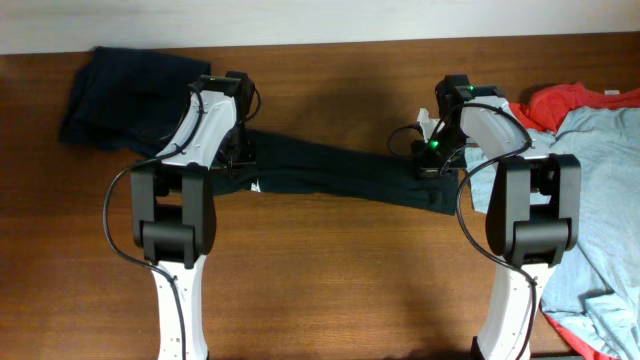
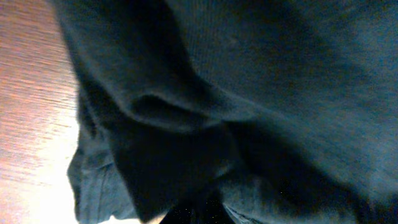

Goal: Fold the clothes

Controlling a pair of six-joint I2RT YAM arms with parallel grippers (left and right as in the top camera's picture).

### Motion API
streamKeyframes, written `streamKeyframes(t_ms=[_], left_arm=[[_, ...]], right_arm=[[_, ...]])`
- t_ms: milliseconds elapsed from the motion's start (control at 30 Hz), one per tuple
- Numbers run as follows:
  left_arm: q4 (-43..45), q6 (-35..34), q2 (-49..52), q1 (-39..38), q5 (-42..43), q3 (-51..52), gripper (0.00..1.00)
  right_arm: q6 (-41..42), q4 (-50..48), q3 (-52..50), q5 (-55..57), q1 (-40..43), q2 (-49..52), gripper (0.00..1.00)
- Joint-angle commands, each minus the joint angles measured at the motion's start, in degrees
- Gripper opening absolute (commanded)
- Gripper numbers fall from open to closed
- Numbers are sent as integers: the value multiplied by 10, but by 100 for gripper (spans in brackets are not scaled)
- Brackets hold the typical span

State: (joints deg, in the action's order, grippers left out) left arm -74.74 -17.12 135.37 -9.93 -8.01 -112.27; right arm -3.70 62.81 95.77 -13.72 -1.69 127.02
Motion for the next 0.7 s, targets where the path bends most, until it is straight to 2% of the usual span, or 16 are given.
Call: streamKeyframes(t_ms=[0, 233, 667], left_arm=[[4, 5, -63, 4, -8, -19, 1], [19, 5, -112, 5, -9, -19, 1], [27, 5, -114, 6, -11, -18, 0]], right_arm=[[-4, 2, 11, 8, -2, 6, 8], [-3, 4, 11, 8, -2, 6, 9], [-4, 17, 11, 8, -2, 6, 9]])
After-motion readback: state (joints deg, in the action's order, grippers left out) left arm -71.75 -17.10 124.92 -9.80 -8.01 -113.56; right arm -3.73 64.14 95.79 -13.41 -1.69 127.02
